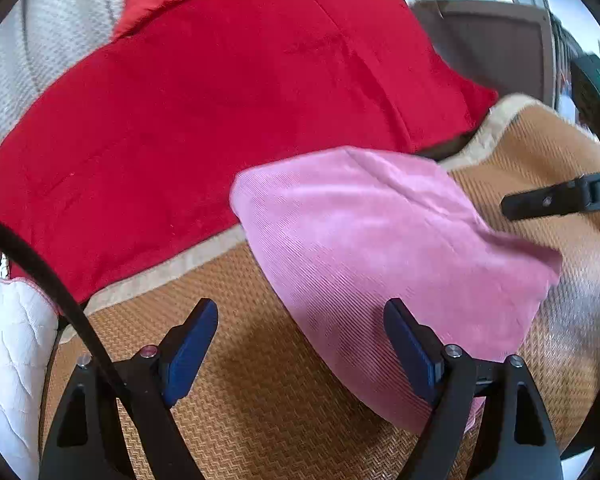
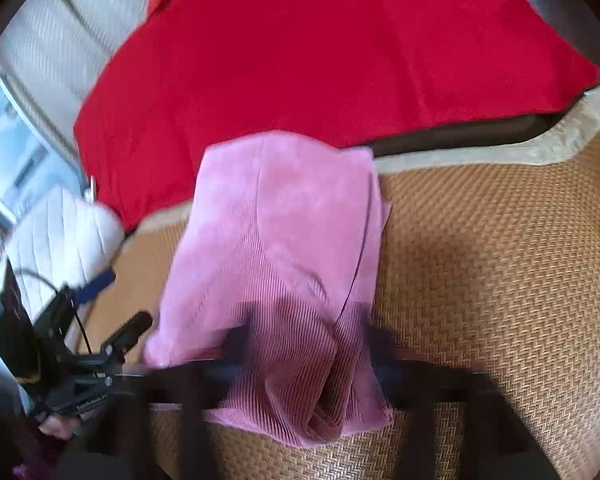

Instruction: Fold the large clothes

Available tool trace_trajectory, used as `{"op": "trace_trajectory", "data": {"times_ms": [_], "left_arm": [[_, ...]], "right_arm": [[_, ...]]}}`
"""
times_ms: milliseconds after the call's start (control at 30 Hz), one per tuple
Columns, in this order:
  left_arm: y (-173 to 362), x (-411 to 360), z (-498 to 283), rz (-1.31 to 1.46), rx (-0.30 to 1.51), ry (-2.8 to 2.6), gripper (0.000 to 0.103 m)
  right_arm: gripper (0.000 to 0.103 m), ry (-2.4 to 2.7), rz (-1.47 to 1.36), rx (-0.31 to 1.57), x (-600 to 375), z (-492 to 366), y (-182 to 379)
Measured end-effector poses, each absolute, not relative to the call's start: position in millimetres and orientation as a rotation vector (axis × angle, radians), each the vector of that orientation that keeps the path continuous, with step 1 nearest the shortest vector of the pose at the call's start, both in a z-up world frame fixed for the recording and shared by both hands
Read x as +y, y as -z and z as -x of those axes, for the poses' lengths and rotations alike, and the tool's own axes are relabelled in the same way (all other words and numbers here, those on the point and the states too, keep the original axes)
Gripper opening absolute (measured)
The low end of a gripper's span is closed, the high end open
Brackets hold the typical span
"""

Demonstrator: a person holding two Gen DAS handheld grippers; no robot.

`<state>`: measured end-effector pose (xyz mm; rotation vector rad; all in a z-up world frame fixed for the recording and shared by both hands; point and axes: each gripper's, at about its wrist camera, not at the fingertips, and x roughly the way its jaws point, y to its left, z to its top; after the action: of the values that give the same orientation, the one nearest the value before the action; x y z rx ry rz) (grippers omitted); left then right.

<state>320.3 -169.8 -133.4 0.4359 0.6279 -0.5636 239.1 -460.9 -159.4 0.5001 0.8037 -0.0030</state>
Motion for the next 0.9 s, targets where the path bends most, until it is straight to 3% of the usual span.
{"op": "trace_trajectory", "data": {"times_ms": [100,900], "left_arm": [[123.9,-161.6,-322.1,-0.392,0.611,0.561,0.085],[124.0,-157.2,-327.2,-0.393,0.594,0.500,0.085]], "right_arm": [[0.082,0.020,-0.506,0.741,-466.7,-231.2,149.9],[0.082,-0.041,-0.534,0.765,-461.2,-258.1,161.7]]}}
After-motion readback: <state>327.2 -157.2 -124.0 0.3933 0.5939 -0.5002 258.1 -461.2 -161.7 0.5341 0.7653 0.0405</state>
